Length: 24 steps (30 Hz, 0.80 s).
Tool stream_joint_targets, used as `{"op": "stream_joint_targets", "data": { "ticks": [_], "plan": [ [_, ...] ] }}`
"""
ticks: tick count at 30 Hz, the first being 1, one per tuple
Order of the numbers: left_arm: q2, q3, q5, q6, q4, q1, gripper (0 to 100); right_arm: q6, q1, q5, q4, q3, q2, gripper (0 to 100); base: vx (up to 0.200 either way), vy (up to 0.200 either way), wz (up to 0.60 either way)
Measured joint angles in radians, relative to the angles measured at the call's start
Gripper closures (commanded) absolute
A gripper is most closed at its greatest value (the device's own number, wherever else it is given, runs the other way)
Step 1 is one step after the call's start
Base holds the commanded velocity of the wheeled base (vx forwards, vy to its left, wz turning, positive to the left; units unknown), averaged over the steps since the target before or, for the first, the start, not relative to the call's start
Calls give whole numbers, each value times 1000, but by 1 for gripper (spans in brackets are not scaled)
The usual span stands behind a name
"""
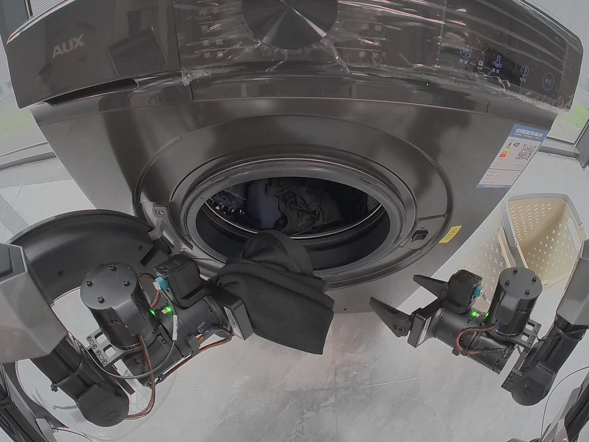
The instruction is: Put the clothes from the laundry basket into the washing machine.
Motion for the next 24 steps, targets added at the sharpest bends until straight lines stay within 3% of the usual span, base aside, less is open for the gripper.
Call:
{"op": "stream_joint_targets", "data": {
  "ticks": [4, 8, 13, 24],
  "plan": [
    [10, -35, 2, 5, 0, -21, 100, 2, 45, -3, 0, 18, -2, 0, 0, 0, 0],
    [51, -119, 6, 33, -1, -28, 100, 4, 85, -3, 0, 52, -4, 0, 0, 0, 0],
    [160, -292, 35, 53, 0, -26, 100, 4, 121, -3, 0, 94, -11, 0, 0, 0, 0],
    [419, -721, 103, 70, 64, 24, 100, 1, 146, -2, 0, 142, -38, 0, 0, 0, 0]
  ]
}}
